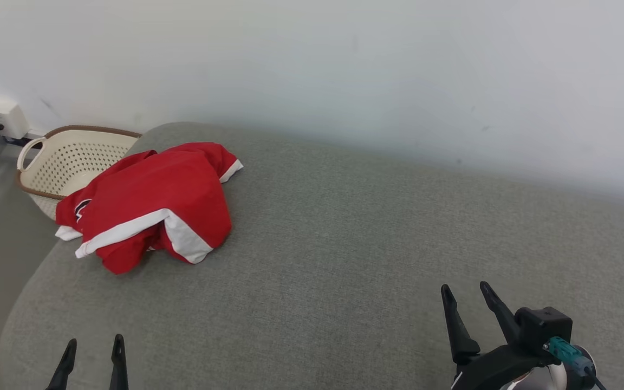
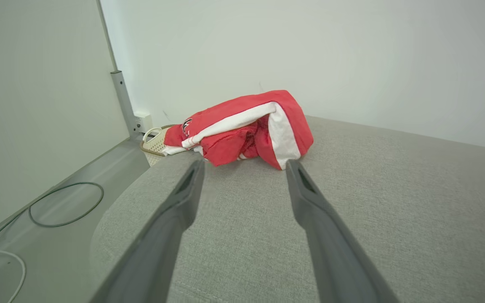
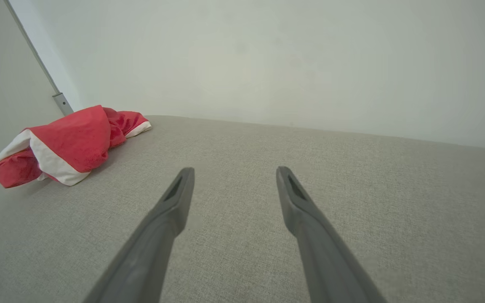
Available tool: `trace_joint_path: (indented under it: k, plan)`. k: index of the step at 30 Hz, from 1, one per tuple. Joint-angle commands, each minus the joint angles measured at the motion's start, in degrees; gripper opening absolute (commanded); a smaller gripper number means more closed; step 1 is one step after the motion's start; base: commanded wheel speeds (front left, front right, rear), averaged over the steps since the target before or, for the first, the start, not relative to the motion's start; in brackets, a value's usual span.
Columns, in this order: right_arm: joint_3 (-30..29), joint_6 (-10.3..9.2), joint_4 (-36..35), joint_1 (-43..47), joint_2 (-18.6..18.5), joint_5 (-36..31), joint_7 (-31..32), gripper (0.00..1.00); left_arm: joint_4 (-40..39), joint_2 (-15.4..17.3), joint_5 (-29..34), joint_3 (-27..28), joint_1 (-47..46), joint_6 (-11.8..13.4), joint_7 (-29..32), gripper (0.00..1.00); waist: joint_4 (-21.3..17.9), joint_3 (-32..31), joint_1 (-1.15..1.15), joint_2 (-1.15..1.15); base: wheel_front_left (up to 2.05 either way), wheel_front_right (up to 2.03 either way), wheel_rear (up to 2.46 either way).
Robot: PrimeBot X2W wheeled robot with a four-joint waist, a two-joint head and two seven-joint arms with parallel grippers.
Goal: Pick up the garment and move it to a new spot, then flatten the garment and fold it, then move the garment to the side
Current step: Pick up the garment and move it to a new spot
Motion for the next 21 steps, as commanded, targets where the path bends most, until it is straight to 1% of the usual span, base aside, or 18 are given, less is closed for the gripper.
trace_joint_path:
  k: [1, 9, 16, 21]
  plan:
    - [0.3, 0.02, 0.1, 0.3, -0.1, 0.6, -0.4, 1.0, -0.1, 0.3, -0.6, 0.2, 0.5, 0.2, 0.2, 1.0, 2.3, -0.8, 0.0, 0.0, 0.0, 0.0, 0.0]
    - [1.8, 0.02, 1.0, 0.2, -0.1, 1.0, -0.8, 1.0, -0.6, 0.8, -0.6, 0.3, 1.4, 0.8, 0.6, 1.0, 5.9, -1.8, 0.0, 0.0, 0.0, 0.0, 0.0]
    - [2.7, 0.02, 1.4, 0.4, -0.1, 1.5, -1.2, 1.0, -2.1, 1.4, -0.2, 0.5, 1.9, 1.5, 1.1, 1.0, 7.5, -2.1, 0.0, 0.0, 0.0, 0.0, 0.0]
    - [2.9, 0.02, 1.6, -0.1, -0.1, 1.6, -1.2, 1.0, -2.8, 1.7, -0.3, 0.8, 2.5, 1.9, 1.3, 1.0, 8.0, -1.9, 0.0, 0.0, 0.0, 0.0, 0.0]
